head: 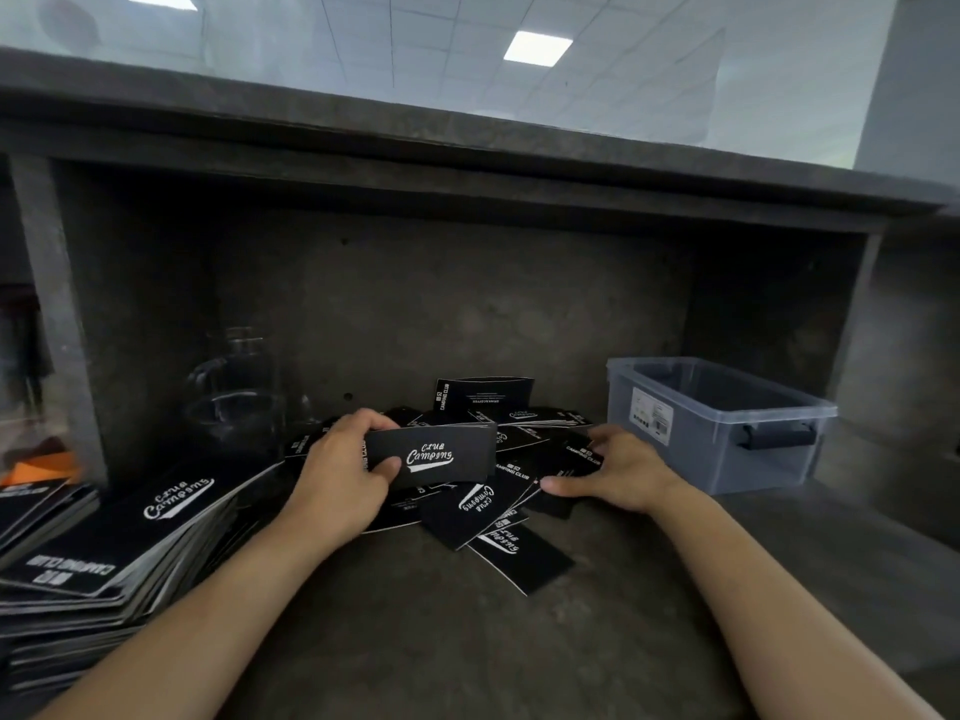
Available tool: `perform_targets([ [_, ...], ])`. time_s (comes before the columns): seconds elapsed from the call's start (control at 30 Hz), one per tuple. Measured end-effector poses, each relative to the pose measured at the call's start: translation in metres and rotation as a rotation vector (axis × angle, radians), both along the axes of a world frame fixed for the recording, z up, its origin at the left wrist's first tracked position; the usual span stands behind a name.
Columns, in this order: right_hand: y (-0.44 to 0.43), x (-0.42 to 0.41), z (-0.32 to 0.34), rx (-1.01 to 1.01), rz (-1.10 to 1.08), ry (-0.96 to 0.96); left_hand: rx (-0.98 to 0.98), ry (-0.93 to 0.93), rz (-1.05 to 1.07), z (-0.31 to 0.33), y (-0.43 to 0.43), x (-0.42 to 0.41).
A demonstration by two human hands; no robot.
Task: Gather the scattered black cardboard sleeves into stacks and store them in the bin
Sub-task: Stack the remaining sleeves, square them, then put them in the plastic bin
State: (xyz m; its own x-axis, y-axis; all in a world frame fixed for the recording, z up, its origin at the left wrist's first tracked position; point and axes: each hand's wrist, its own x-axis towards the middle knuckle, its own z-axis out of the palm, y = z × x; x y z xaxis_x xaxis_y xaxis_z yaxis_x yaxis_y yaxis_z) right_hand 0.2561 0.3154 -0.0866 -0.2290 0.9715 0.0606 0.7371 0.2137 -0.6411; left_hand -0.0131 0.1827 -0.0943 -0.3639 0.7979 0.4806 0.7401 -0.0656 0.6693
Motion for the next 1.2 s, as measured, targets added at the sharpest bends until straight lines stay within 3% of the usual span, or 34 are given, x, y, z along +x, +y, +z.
perform_targets([
  [0.13,0.013,0.002,-0.002,0.097,-0.148,0.556,0.034,-0.162,0.007,0.004,-0.002,0.000],
  [0.3,0.007,-0.004,0.006,0.327,-0.210,0.875,0.051,-0.322,-0.038,0.005,-0.001,-0.001],
  [0.4,-0.005,-0.011,0.012,0.349,-0.085,1.006,0.047,-0.371,-0.113,0.003,0.000,0.000],
  [0.5,-0.021,-0.030,0.013,0.064,0.223,1.063,0.057,-0.359,-0.169,0.001,0.000,0.005],
  [0.57,-0.030,-0.045,0.009,-0.197,0.377,1.017,0.066,-0.345,-0.199,0.001,0.001,0.007],
  [0.63,-0.031,-0.054,0.000,-0.266,0.389,0.840,0.073,-0.369,-0.273,0.002,0.000,0.007],
  [0.77,-0.030,-0.046,-0.005,0.132,0.343,0.192,0.134,-0.162,-0.162,0.005,-0.002,-0.002],
  [0.83,-0.027,-0.039,-0.009,0.170,0.368,-0.046,0.072,-0.027,-0.096,0.004,-0.001,-0.004],
  [0.9,-0.027,-0.041,-0.014,0.155,0.366,-0.138,-0.046,0.063,-0.082,0.000,-0.001,-0.004],
  [1.07,-0.026,-0.046,-0.008,0.037,0.311,0.206,0.000,-0.033,-0.044,0.000,0.002,-0.006],
  [1.2,-0.028,-0.049,-0.002,0.026,0.252,0.649,0.116,-0.237,-0.064,0.002,0.003,-0.006],
])
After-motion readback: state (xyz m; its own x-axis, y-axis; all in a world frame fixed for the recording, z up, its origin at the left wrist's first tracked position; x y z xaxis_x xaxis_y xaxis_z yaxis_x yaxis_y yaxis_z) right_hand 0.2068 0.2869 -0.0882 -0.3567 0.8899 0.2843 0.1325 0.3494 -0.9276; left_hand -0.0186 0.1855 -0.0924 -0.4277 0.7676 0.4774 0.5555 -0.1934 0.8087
